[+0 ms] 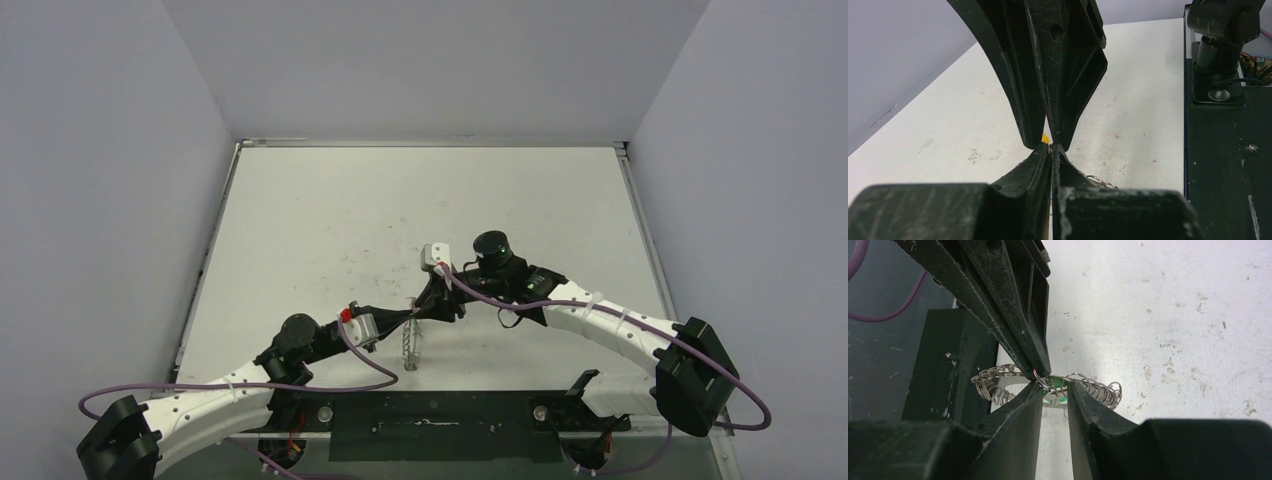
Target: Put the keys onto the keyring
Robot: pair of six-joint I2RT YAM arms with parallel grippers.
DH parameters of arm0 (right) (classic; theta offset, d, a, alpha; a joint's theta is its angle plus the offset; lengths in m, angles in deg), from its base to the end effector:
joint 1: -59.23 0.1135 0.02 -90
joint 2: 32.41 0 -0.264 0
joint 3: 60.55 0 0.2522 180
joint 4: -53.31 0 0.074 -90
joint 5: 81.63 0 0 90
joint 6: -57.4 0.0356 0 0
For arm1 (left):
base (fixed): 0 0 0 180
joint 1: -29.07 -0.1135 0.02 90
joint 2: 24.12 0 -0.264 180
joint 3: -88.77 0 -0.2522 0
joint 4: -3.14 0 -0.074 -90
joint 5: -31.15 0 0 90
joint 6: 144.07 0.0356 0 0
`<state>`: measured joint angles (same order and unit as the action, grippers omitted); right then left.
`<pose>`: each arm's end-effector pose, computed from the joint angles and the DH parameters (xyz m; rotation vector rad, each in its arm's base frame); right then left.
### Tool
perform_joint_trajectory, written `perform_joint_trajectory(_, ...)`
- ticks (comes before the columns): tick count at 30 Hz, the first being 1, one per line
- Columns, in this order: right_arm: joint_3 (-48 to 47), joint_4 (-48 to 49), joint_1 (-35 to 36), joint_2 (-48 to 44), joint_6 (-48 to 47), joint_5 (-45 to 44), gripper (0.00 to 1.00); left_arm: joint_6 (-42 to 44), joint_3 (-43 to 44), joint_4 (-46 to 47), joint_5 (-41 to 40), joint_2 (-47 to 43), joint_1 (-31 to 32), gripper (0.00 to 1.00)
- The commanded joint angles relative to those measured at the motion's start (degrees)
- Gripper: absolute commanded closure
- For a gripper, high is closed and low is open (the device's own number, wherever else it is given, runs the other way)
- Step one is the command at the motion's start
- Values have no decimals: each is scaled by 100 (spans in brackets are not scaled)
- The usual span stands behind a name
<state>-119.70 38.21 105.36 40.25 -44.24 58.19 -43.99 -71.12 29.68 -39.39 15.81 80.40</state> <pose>0.1687 0.2147 0.2602 -1.4743 1.5109 1.2607 0.0917 -0.1336 0.2100 1.0065 1.1328 -0.8283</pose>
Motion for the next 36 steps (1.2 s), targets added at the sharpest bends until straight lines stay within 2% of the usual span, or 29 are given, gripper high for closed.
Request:
perform_joint_trajectory(1, 38, 618, -7, 40, -92, 476, 74, -77, 90, 545, 36, -81, 19, 100)
perform_joint_trajectory(8, 124, 734, -7, 92, -189, 730, 76, -85, 91, 583, 40, -81, 22, 100)
perform_joint_trajectory(10, 131, 760, -5, 119, -190, 748, 82, -96, 94, 585, 37, -81, 17, 100)
perform_joint_trajectory(14, 154, 820, -1, 99, -241, 747, 99, -103, 90, 594, 32, -89, 20, 100)
perform_joint_trajectory(19, 219, 772, -6, -28, -299, 609, 100, -121, 47, 613, -29, -139, 17, 100)
perform_joint_trajectory(24, 58, 295, -7, -89, -325, 312, 100, -123, 40, 546, -97, -212, 17, 100)
perform_joint_trajectory(31, -549, -1201, -1, -86, -669, -172, 100, -35, 160, -157, -244, -725, 12, 73)
perform_joint_trajectory(36, -1053, -2023, 14, -112, -804, -447, 100, 167, 359, -940, -241, -989, 13, 66)
